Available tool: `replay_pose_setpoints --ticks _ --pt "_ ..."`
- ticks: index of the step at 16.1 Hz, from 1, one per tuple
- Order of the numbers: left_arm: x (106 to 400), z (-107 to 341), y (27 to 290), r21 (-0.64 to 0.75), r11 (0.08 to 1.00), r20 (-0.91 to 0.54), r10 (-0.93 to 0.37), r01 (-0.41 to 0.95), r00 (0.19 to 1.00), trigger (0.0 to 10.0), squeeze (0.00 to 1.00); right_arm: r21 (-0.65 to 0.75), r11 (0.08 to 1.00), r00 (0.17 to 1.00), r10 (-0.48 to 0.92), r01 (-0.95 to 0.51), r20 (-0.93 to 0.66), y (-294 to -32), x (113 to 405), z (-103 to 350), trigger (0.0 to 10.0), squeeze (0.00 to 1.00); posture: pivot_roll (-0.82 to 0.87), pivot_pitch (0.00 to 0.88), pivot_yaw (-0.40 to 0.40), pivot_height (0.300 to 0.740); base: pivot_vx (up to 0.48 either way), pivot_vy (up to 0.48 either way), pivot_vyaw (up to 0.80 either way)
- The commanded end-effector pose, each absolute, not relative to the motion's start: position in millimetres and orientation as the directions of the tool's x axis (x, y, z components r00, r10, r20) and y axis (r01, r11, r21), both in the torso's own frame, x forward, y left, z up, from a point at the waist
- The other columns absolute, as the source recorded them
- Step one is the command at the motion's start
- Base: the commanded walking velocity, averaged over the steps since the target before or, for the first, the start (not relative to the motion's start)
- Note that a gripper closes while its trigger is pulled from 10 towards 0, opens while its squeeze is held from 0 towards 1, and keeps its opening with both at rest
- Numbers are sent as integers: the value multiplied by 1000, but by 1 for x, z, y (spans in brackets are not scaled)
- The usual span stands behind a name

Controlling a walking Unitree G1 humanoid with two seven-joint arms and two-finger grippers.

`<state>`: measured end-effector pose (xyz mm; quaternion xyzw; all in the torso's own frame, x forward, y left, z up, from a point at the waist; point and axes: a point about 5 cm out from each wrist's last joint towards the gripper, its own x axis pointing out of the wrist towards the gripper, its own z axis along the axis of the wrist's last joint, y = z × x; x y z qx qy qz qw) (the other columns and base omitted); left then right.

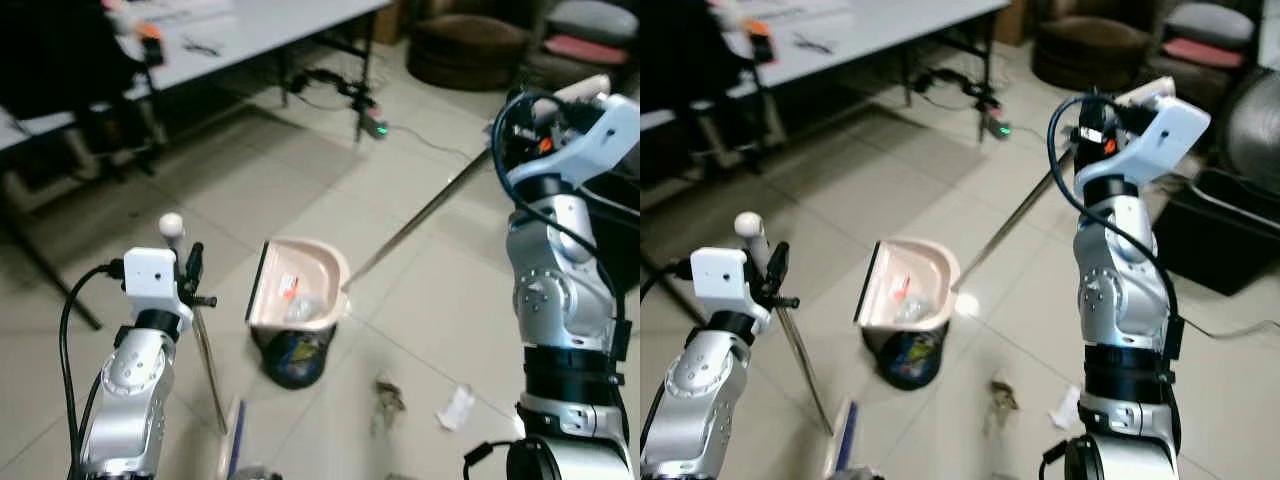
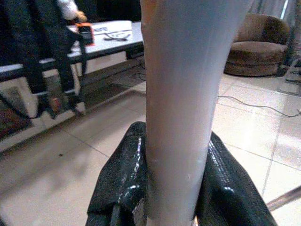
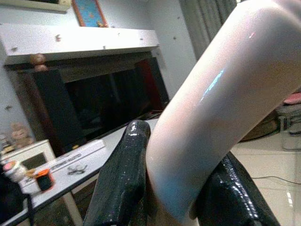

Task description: Sweep floor

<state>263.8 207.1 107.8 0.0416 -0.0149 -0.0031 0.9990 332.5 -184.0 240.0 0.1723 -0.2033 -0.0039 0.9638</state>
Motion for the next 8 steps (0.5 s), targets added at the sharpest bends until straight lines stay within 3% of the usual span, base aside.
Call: replay_pose_setpoints --ticks 1,4,5,8 --pt "264 110 205 81 997 41 -12 8 999 10000 0 325 942 872 -91 -82 482 -186 333 256 10000 0 -58 19 17 740 0 0 0" --pt "264 108 205 80 997 37 -18 15 999 10000 0 214 961 842 33 -175 538 -164 339 258 10000 0 -56 14 18 740 0 0 0" --pt "264 108 204 82 996 39 -20 16 999 10000 0 96 963 810 156 -253 565 -142 341 258 10000 0 -53 11 16 740 0 0 0" --pt "265 108 204 87 996 41 -20 16 999 10000 0 -93 932 745 338 -350 575 -112 336 251 10000 0 -48 11 14 740 0 0 0"
